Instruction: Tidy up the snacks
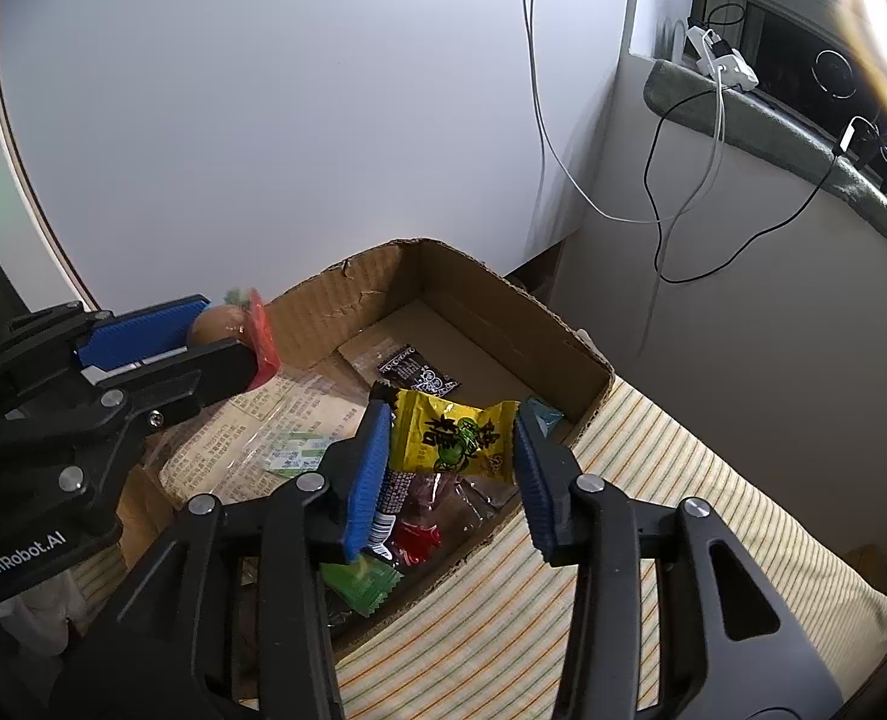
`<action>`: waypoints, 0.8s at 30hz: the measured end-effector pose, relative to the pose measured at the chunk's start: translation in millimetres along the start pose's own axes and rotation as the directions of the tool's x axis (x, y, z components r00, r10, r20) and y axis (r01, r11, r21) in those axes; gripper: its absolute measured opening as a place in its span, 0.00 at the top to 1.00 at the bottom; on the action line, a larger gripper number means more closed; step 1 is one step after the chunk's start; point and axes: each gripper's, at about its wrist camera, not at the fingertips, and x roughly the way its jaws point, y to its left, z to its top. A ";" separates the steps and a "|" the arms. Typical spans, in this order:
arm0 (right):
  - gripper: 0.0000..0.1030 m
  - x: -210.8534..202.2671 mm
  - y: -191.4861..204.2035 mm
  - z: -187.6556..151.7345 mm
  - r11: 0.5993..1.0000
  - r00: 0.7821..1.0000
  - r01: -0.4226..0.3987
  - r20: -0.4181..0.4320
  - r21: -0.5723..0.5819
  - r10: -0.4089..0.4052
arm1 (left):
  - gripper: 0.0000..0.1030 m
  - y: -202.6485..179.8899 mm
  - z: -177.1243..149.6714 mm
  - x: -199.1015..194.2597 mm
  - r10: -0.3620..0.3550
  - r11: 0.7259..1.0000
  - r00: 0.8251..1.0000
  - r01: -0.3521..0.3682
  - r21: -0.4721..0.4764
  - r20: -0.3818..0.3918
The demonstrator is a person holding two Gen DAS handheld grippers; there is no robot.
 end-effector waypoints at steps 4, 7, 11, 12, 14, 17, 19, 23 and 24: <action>0.48 0.5 -0.1 0.0 1.000 1.000 -0.005 -0.001 -0.002 0.005 | 0.69 2.7 1.6 0.2 0.004 1.000 1.000 -0.004 -0.001 0.000; 0.42 -1.4 -0.8 0.0 1.000 1.000 0.004 0.013 -0.001 -0.004 | 0.62 3.5 1.6 -0.8 0.007 1.000 1.000 -0.007 0.002 0.002; 0.42 -1.9 -0.7 -0.6 1.000 1.000 0.009 0.010 -0.011 -0.008 | 0.53 3.7 1.4 -3.1 0.020 1.000 1.000 -0.020 0.004 0.007; 0.39 -1.8 -0.7 -1.3 1.000 1.000 0.013 0.007 -0.014 -0.013 | 0.52 4.1 1.4 -4.1 0.021 1.000 1.000 -0.021 0.002 0.008; 0.26 -3.7 -1.3 -3.5 1.000 1.000 0.015 0.014 -0.011 -0.015 | 0.49 3.7 1.8 -6.2 0.024 1.000 1.000 -0.024 0.002 0.013; 0.20 -9.7 -2.4 -6.8 1.000 0.999 0.020 0.032 -0.006 -0.020 | 0.41 1.9 0.9 -9.6 0.032 0.999 0.999 -0.032 0.009 0.014; 0.20 -12.0 -2.6 -8.3 1.000 0.999 0.025 0.032 -0.004 -0.025 | 0.35 1.1 0.3 -11.1 0.042 0.999 0.999 -0.042 0.008 0.015; 0.20 -19.0 -3.9 -14.1 0.999 0.999 0.032 0.027 0.000 -0.032 | 0.35 -0.9 -1.2 -16.0 0.054 0.999 0.998 -0.054 0.005 0.017; 0.20 -22.2 -3.8 -16.2 0.999 0.999 0.037 0.030 0.004 -0.037 | 0.34 -2.0 -1.8 -17.3 0.059 0.998 0.998 -0.059 0.007 0.018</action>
